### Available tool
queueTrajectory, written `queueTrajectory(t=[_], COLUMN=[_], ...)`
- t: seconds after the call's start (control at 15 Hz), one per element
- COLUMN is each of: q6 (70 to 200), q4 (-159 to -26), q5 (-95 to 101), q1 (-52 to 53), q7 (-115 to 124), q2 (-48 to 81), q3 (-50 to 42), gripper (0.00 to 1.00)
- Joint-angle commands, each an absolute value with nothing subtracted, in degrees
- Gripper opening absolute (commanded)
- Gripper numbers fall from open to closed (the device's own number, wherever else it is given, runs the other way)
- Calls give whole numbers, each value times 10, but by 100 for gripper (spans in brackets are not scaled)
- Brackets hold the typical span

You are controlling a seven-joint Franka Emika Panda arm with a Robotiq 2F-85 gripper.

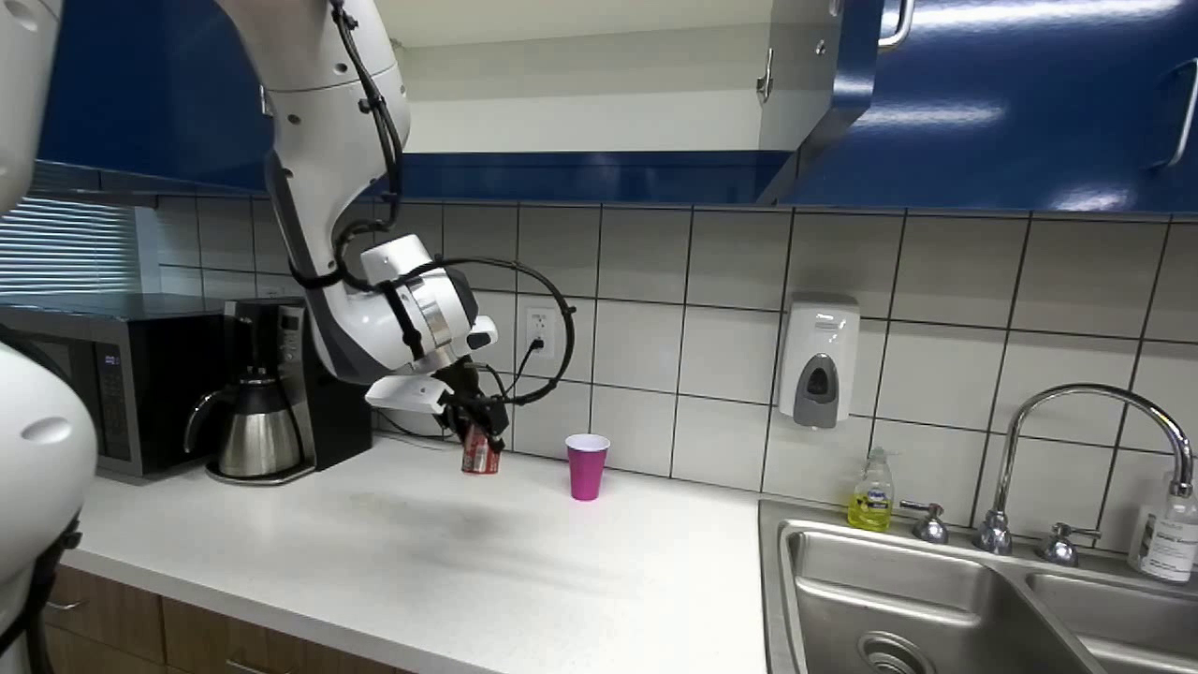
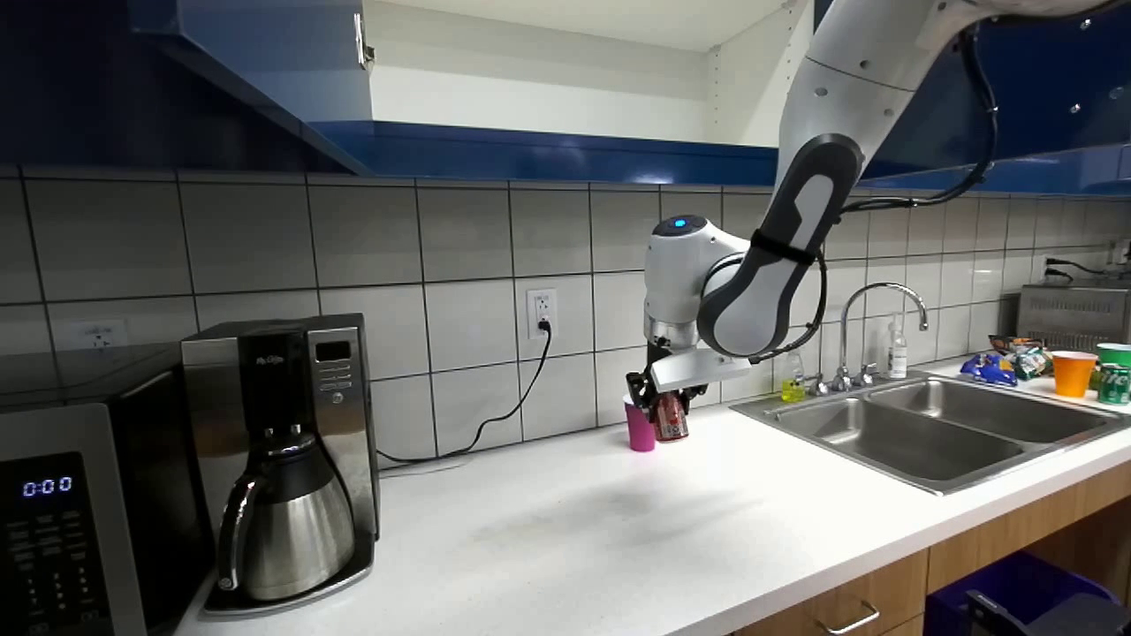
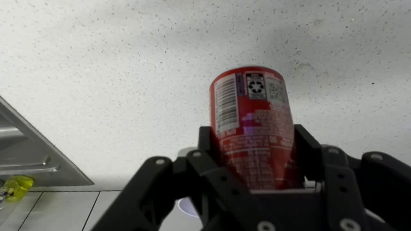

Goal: Take the soda can out of the cupboard

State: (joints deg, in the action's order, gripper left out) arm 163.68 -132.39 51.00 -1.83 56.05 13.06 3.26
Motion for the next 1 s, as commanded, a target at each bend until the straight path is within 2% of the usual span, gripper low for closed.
queueTrajectory(t=[0.0, 0.93], q6=[1658, 1713], q4=[-1279, -1192], q5=[585, 749], q1=[6, 67], q7=[636, 827], q2=[178, 319], q3=[7, -66], gripper=[38, 38])
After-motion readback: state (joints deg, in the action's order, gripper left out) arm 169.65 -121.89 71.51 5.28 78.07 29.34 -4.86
